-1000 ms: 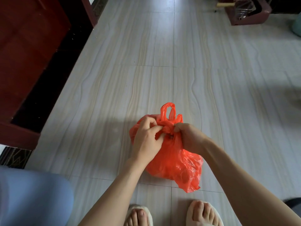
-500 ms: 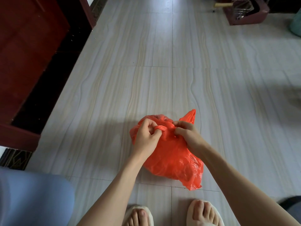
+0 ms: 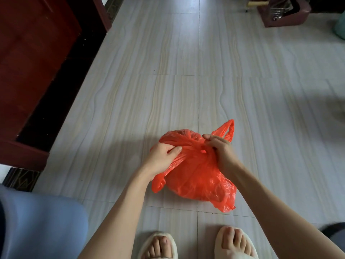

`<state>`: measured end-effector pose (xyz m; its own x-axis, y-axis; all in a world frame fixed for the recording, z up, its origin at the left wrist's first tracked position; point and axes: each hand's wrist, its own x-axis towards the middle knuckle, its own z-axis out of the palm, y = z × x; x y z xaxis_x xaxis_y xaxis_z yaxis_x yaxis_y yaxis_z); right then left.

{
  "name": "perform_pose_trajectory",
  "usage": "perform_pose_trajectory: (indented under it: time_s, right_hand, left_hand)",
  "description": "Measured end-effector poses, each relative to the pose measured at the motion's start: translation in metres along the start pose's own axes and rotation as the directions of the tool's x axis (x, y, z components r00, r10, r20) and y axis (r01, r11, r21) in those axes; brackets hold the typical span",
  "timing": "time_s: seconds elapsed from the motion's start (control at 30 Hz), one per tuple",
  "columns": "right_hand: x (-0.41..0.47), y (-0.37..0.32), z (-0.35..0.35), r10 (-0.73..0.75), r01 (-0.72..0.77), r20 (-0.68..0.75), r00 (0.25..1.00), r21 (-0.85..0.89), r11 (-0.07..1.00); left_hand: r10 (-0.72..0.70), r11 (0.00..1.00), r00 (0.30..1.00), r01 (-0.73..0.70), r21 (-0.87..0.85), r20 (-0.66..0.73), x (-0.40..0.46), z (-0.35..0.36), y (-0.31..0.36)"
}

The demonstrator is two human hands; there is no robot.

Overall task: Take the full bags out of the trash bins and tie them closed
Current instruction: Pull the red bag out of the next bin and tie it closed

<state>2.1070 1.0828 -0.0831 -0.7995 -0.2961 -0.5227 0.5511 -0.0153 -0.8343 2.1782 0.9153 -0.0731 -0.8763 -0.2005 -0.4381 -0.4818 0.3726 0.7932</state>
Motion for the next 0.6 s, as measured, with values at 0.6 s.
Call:
perform_pose_trajectory:
  time_s: [0.6]
  right_hand:
    - [0.011, 0.015, -0.034, 0.046, -0.066, -0.560, 0.827, -0.016, 0.998]
  left_hand:
    - [-0.236, 0.896, 0.970, 0.238, -0.376, 0.052, -0.038, -0.017, -0.050]
